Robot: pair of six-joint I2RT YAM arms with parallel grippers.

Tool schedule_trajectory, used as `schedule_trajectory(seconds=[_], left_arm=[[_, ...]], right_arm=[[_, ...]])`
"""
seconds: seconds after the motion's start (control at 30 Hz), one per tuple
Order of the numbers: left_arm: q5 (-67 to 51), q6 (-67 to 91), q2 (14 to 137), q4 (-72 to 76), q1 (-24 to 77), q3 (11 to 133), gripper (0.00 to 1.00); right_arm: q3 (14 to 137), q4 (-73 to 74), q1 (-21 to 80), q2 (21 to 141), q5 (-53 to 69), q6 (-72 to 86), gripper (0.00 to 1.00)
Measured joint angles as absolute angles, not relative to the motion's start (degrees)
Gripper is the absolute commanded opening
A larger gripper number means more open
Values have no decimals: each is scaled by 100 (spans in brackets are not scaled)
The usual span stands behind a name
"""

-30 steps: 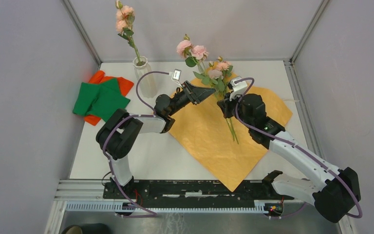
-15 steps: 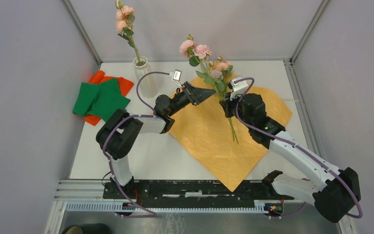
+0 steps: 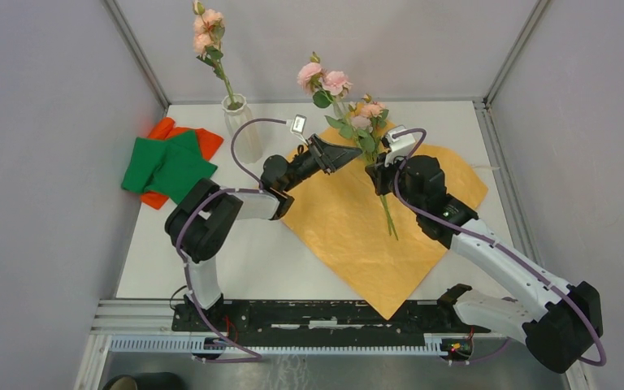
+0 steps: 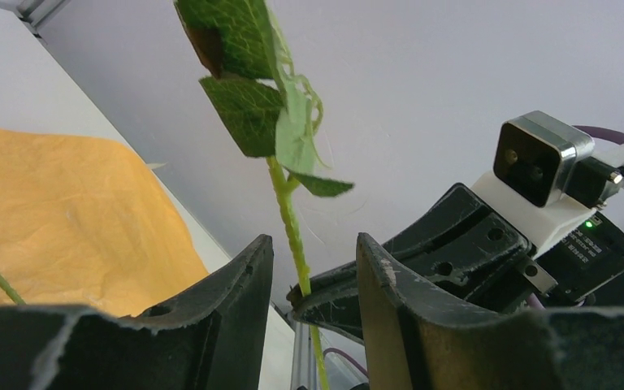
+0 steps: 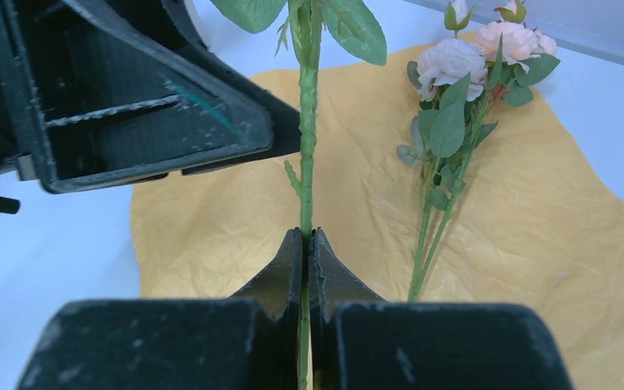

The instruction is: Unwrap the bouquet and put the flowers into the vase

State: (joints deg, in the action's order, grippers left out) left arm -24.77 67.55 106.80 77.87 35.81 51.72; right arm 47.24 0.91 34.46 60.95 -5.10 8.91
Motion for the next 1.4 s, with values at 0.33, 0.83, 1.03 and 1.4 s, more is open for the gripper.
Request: schedule_trajectory(seconds=[0.33, 0.83, 1.03, 1.4], left_arm=[[-2565, 6860, 11242, 7861, 3581, 5767, 2], [-2633, 5553, 10575, 5343, 3336, 6130, 2], [-1356, 3374, 9159, 2342, 3063, 7102, 2], [1678, 738, 7793, 1155, 2493, 8103, 2]], right_arm=[[4696, 54, 3446, 6082, -290, 985, 0], [4246, -200, 3450, 5201, -628, 1055, 78], [4222, -364, 3450, 4539, -823, 1017, 79], [3776, -471, 3450, 4744, -847, 1002, 79]])
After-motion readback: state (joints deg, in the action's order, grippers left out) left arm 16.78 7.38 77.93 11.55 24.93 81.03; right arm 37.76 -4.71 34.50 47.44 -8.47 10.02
